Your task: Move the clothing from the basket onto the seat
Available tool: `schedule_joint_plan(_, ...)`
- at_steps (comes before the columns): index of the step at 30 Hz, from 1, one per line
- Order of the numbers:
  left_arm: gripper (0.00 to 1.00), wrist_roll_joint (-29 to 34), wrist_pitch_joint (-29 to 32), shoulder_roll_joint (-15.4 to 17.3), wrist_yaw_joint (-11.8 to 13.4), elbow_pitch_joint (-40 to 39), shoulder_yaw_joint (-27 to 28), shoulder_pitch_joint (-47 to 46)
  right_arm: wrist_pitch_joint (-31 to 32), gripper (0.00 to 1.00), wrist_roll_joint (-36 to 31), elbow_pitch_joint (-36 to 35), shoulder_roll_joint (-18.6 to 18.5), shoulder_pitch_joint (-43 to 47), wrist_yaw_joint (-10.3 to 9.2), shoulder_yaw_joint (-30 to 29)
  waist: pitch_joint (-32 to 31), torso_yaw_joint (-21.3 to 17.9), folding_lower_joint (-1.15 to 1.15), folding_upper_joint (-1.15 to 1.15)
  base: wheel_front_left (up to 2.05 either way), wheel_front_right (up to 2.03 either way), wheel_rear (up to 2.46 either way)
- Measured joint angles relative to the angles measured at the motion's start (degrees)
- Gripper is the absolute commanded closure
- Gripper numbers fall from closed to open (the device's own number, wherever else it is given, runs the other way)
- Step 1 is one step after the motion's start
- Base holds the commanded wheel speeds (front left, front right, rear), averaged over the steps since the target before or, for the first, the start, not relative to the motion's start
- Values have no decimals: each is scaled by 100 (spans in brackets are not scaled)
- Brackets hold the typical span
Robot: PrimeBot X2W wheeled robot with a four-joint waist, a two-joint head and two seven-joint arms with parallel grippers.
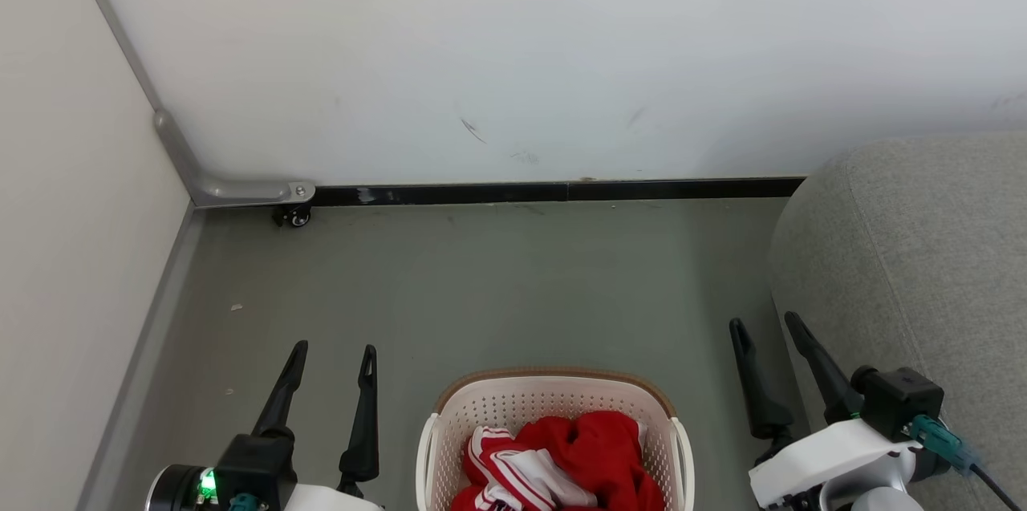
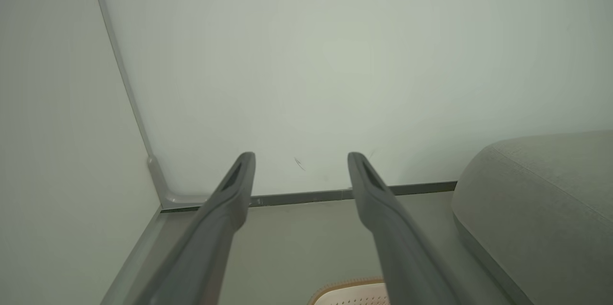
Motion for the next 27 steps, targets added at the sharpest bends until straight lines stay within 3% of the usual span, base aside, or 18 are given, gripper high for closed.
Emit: schedule_joint_plan(27,0,-51,0,-10,105,443,-1,-59,421,0,207,138,16,-2,0,-43,2,17,-1,0,0,0,0)
